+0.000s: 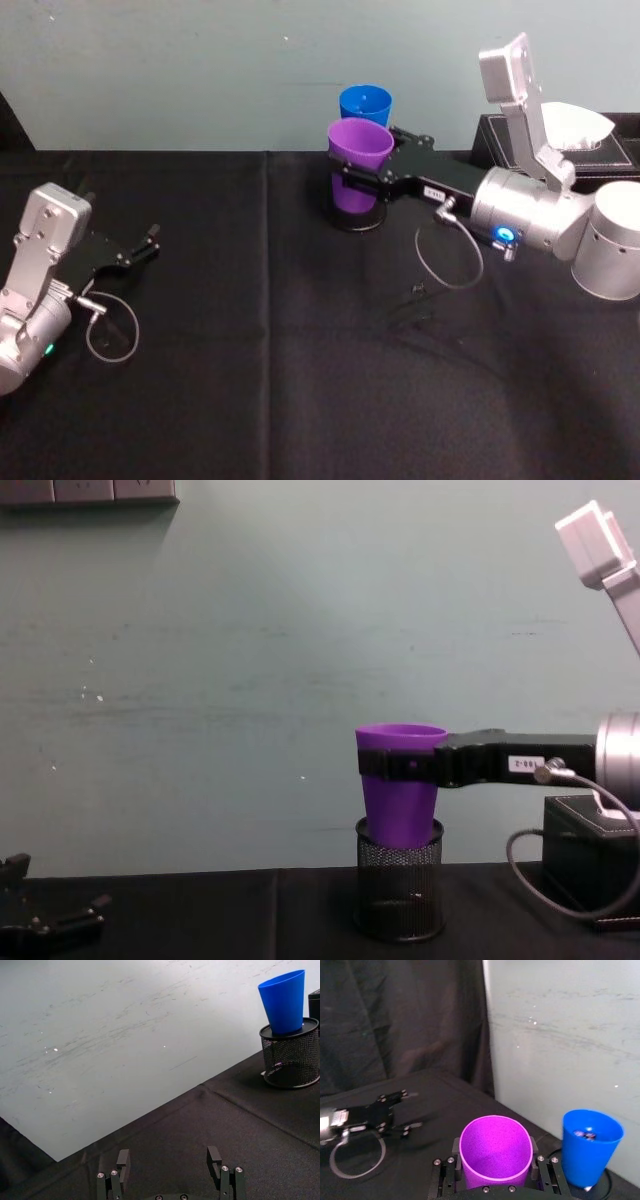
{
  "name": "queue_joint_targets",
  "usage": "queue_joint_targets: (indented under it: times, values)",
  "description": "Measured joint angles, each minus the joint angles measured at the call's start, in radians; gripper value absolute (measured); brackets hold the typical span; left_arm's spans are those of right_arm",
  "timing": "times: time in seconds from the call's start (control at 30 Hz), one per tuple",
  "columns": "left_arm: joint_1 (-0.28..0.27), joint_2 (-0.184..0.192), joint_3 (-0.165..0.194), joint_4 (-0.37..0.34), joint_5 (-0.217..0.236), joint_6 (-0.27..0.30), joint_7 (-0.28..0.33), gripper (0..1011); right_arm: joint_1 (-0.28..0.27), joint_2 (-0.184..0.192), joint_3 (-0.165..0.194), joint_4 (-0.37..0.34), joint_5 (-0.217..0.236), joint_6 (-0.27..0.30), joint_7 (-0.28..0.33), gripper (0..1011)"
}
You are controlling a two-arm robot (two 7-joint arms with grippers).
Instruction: Pick up one cup with a gripper and tap it against the other cup.
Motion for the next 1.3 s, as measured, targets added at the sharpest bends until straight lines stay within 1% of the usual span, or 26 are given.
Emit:
queue_joint_targets:
  times: [0.03, 0.17, 0.37, 0.4, 0.47, 0.57, 0.6, 0.7, 0.9, 0.93, 1.03, 1.3]
  values:
    - [0.0, 0.0, 0.0, 0.0, 0.0, 0.0, 0.0, 1005, -0.017, 0.014, -0.002, -0.027, 0.006, 0.007, -0.001, 732]
    - [0.0, 0.0, 0.0, 0.0, 0.0, 0.0, 0.0, 1005, -0.058, 0.045, -0.004, -0.088, 0.021, 0.016, -0.006, 732]
    - [0.0, 0.0, 0.0, 0.0, 0.0, 0.0, 0.0, 1005, -0.115, 0.08, -0.01, -0.155, 0.036, 0.019, -0.027, 733]
    - [0.0, 0.0, 0.0, 0.0, 0.0, 0.0, 0.0, 1005, -0.131, 0.088, -0.014, -0.169, 0.036, 0.015, -0.035, 732]
    - [0.0, 0.0, 0.0, 0.0, 0.0, 0.0, 0.0, 1005, -0.143, 0.093, -0.017, -0.178, 0.036, 0.009, -0.041, 733]
    - [0.0, 0.0, 0.0, 0.0, 0.0, 0.0, 0.0, 1005, -0.175, 0.102, -0.026, -0.189, 0.029, -0.015, -0.056, 732]
    - [0.0, 0.0, 0.0, 0.0, 0.0, 0.0, 0.0, 1005, -0.175, 0.102, -0.026, -0.189, 0.029, -0.015, -0.056, 733]
    - [0.0, 0.0, 0.0, 0.0, 0.0, 0.0, 0.0, 1005, -0.197, 0.1, -0.033, -0.179, 0.021, -0.044, -0.06, 732]
    - [0.0, 0.0, 0.0, 0.0, 0.0, 0.0, 0.0, 1005, -0.222, 0.077, -0.047, -0.125, -0.004, -0.104, -0.062, 733]
    - [0.0, 0.0, 0.0, 0.0, 0.0, 0.0, 0.0, 1005, -0.222, 0.077, -0.047, -0.125, -0.004, -0.104, -0.062, 732]
    - [0.0, 0.0, 0.0, 0.0, 0.0, 0.0, 0.0, 1005, -0.224, 0.06, -0.048, -0.084, -0.021, -0.137, -0.061, 733]
    - [0.0, 0.0, 0.0, 0.0, 0.0, 0.0, 0.0, 1005, -0.219, 0.029, -0.045, -0.006, -0.047, -0.181, -0.052, 733]
